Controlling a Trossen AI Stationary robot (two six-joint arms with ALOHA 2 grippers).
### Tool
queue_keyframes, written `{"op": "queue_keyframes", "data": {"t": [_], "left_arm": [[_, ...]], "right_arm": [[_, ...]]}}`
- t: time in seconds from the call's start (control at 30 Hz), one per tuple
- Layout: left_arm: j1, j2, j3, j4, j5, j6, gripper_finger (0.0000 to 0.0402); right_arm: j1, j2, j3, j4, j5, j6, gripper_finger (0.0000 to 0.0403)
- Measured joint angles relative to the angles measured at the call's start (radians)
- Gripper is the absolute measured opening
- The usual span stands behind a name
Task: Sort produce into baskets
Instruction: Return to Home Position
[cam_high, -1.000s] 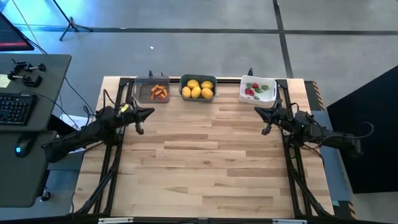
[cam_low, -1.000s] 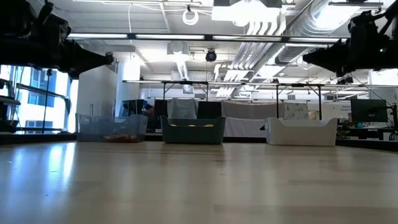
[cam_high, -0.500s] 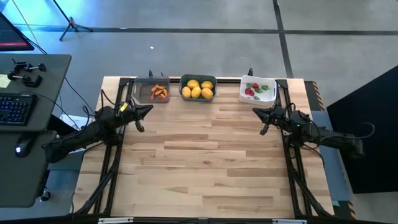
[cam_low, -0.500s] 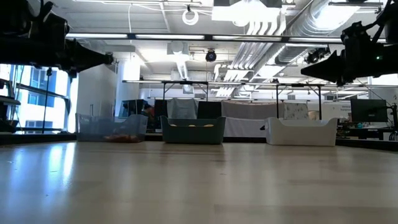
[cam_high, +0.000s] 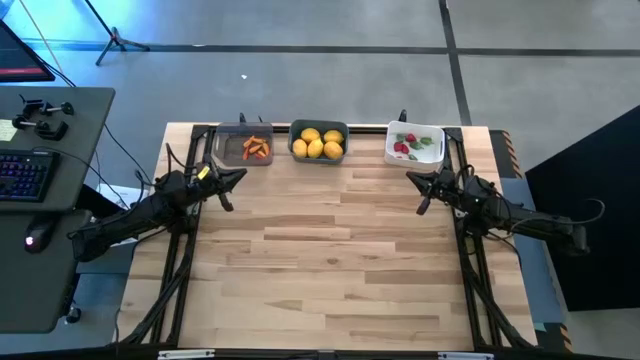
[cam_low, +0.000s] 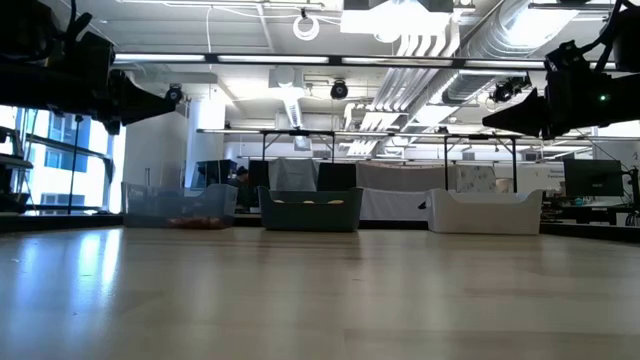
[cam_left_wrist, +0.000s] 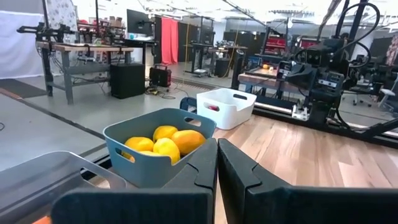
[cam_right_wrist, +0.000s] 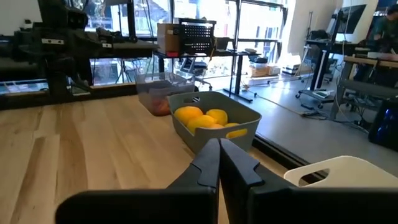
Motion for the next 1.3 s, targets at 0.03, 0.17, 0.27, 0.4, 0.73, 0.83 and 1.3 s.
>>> {"op": "queue_keyframes", "data": {"t": [0.03,0.17,0.27,0.4,0.73,0.83,1.3], "left_arm": [[0.0,0.0,0.0,0.001,0.0,0.0,0.0],[0.0,0.0,0.0,0.001,0.003,0.0,0.0],[0.0,0.0,0.0,0.0,0.011,0.0,0.0],[0.0,0.0,0.0,0.001,0.012,0.001,0.0],[0.0,0.0,0.0,0.001,0.012,0.001,0.0],[0.0,0.0,0.0,0.001,0.012,0.001,0.0],[0.0,0.0,0.0,0.001,0.013,0.002,0.0]], "right_arm": [[0.0,0.0,0.0,0.0,0.0,0.009,0.0],[0.0,0.0,0.0,0.003,0.013,0.056,0.0],[0.0,0.0,0.0,0.003,0.02,0.073,0.0],[0.0,0.0,0.0,0.005,0.046,0.048,0.0],[0.001,0.0,0.0,0.006,0.039,0.074,0.0],[0.001,0.0,0.0,0.006,0.039,0.075,0.0],[0.001,0.0,0.0,0.006,0.038,0.079,0.0]]}}
